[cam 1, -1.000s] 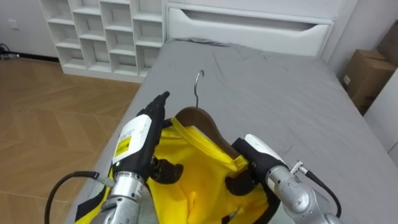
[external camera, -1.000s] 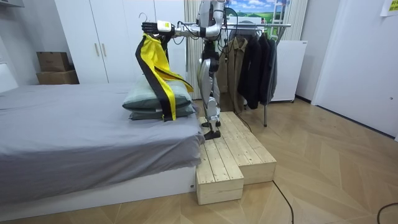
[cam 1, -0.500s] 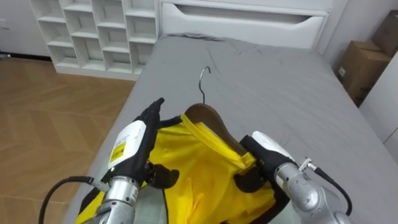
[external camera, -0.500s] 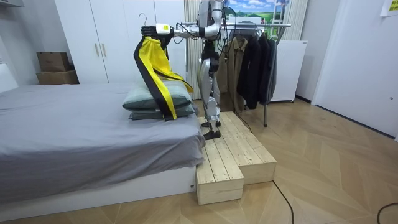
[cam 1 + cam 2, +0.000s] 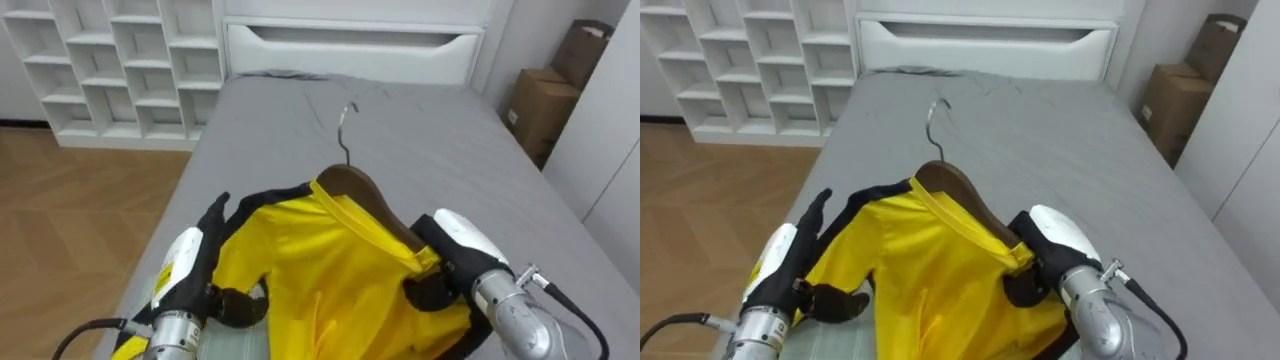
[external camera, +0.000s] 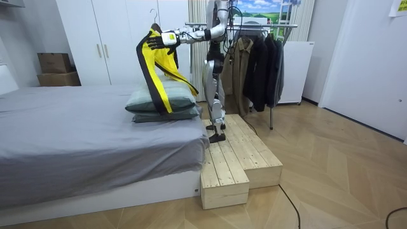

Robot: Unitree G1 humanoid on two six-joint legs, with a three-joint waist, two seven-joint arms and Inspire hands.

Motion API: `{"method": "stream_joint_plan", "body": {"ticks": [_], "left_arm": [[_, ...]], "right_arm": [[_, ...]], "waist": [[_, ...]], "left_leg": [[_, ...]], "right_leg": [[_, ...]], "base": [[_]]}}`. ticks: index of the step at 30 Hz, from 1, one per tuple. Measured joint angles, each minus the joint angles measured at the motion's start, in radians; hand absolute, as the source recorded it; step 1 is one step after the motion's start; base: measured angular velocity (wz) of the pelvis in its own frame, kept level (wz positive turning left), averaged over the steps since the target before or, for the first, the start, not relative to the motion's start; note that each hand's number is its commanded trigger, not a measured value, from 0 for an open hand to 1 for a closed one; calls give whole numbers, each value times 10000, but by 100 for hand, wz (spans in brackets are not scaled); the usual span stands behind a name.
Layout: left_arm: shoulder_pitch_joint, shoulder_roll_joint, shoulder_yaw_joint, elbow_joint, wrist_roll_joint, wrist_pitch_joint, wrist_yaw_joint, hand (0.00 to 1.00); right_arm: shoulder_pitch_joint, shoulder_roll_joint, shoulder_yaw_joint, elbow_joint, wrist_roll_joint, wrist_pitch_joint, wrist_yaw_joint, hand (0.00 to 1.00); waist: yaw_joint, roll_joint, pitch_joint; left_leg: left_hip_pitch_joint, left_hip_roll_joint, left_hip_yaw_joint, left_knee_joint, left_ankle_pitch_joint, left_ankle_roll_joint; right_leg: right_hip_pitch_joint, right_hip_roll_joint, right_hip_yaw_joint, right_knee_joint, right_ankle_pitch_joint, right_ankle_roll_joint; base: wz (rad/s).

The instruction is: Hang clothes

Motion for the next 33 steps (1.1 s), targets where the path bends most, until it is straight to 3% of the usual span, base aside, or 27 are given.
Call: {"method": "stream_joint_plan", "body": {"ticks": [4, 8, 11, 17, 22, 26, 30, 31, 32, 33], "left_arm": [[462, -17, 308, 1192, -319, -4, 580, 0], [677, -53, 423, 1563, -456, -43, 921, 0], [920, -40, 475, 2240, -438, -350, 1289, 0], [1207, -65, 723, 3544, -444, -375, 1312, 0], [1510, -64, 1207, 4163, -365, -376, 1320, 0], [1802, -66, 1536, 4263, -344, -371, 1409, 0], [1875, -78, 1893, 4262, -26, -366, 1941, 0], [1947, -70, 1946, 4263, -25, -366, 2153, 0], [1960, -58, 1951, 4264, -33, -365, 2236, 0], [1963, -45, 1960, 4265, -35, -365, 2393, 0]], "right_arm": [[675, 0, -532, -420, -80, 0, -405, 100], [831, -1, -791, -449, -286, 6, -575, 100], [1277, -6, -1016, -735, -198, 4, -1026, 100], [1861, -4, -1366, -732, -194, 52, -1229, 100], [2048, -3, -1406, -696, -275, 56, -1224, 100], [2248, -2, -1450, -697, -236, 56, -1226, 100], [2271, 31, -1444, -700, -368, 61, -1306, 100], [2278, 48, -1439, -698, -317, 61, -1309, 100], [2278, 52, -1434, -699, -290, 61, -1322, 100], [2273, 51, -1419, -700, -275, 56, -1368, 100]], "waist": [[-32, -1, 3], [-196, -7, 6], [-231, -6, 3], [-308, -32, 5], [-269, -49, 4], [-252, -82, 5], [73, -108, -5], [289, -85, -8], [320, -80, -8], [399, -89, -10]], "left_leg": [[-5, 37, 324, 6, -37, 36], [-31, 50, 528, 7, -70, 84], [-8, 123, 804, 0, -109, 123], [-41, 146, 1078, 14, -201, 228], [-199, 209, 1447, 110, -281, 327], [-207, 231, 1793, 89, -333, 403], [-28, 377, 2564, -76, -381, 403], [62, 440, 2853, -117, -414, 380], [98, 488, 3028, -122, -432, 373], [151, 537, 3290, -155, -458, 357]], "right_leg": [[-182, 10, 293, 65, 9, -3], [-377, 6, 476, 236, 44, 40], [-456, 18, 707, 320, 130, 81], [-595, 16, 856, 325, 285, 187], [-952, 7, 1121, 315, 414, 270], [-1156, -18, 1086, 333, 526, 309], [-1379, -27, 559, 299, 738, 230], [-1442, -77, 121, 305, 825, 176], [-1477, -103, -170, 305, 882, 146], [-1550, -193, -730, 310, 946, 94]], "base": [[-23], [-17], [-25], [-13], [-24], [-26], [-57], [-66], [-71], [-68]]}}
